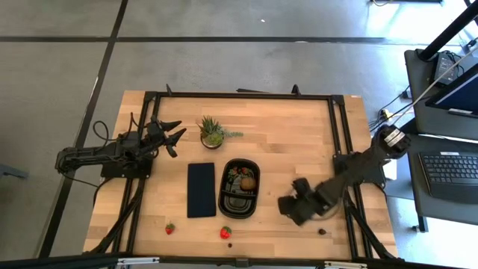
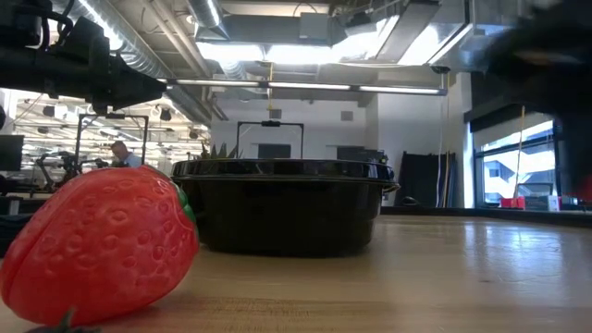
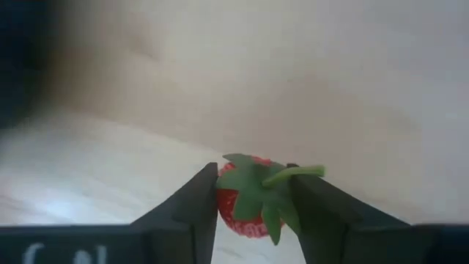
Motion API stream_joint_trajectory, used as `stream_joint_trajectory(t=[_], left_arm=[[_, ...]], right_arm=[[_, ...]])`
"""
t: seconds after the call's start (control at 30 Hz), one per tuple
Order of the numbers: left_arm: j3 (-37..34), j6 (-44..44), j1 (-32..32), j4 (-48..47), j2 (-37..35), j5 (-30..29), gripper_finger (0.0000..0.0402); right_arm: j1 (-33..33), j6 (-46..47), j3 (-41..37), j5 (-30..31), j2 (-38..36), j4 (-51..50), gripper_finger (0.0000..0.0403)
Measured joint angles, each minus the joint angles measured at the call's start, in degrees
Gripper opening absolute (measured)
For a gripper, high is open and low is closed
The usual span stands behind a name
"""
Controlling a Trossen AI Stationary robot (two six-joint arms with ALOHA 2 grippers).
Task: Pick and placing Produce into tupperware
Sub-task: Put the red strawberry into the black bin
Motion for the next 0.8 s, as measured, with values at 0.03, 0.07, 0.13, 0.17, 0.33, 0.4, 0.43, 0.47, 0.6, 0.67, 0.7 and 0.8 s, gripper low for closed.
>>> stream_joint_trajectory(t=[0.03, 0.07, 0.13, 0.17, 0.33, 0.4, 0.43, 0.47, 0.6, 0.67, 0.7, 0.8], left_arm=[[0.0, 0.1, 0.0, 0.0, 0.0, 0.0, 0.0171], [0.0, 0.3, 0.0, 0.0, 0.0, 0.0, 0.0171], [0.0, 0.7, 0.0, 0.0, 0.0, 0.0, 0.0171], [0.0, 1.0, 0.0, 0.0, 0.0, 0.0, 0.0171], [0.0, 1.4, 0.0, 0.0, 0.0, 0.0, 0.0171], [0.0, 1.4, 0.0, 0.0, 0.0, 0.0, 0.0171], [0.0, 1.4, 0.0, 0.0, 0.0, 0.0, 0.0171], [0.0, 1.4, 0.0, 0.0, 0.0, 0.0, 0.0171], [0.0, 1.4, 0.0, 0.0, 0.2, 0.0, 0.0171], [0.0, 1.4, 0.0, -0.1, 0.2, 0.0, 0.0171], [0.0, 1.4, 0.0, -0.1, 0.2, 0.0, 0.0171], [0.0, 1.4, 0.0, -0.1, 0.2, 0.0, 0.0171]], right_arm=[[-1.9, -3.3, 0.9, 0.4, 0.0, 0.3, 0.0145], [-3.8, -7.0, 1.9, 0.7, -0.1, 0.3, 0.0145], [-7.5, -14.8, 4.0, 0.8, 0.1, 1.7, 0.0148], [-9.3, -18.8, 5.1, 0.6, 0.2, 2.9, 0.015], [-17.3, -37.6, 9.5, 0.7, 0.6, 7.7, 0.0153], [-19.9, -43.4, 10.9, 0.2, 1.3, 10.1, 0.015], [-21.0, -46.2, 11.6, -0.2, 1.8, 11.6, 0.0149], [-22.1, -49.2, 12.1, -0.7, 2.4, 12.2, 0.0148], [-25.7, -59.2, 15.0, -3.6, 6.2, 17.7, 0.015], [-27.0, -63.5, 16.5, -5.5, 8.6, 19.1, 0.0152], [-27.5, -65.4, 17.4, -6.3, 10.0, 20.1, 0.0153], [-28.5, -70.3, 19.7, -7.5, 13.5, 19.5, 0.0154]])
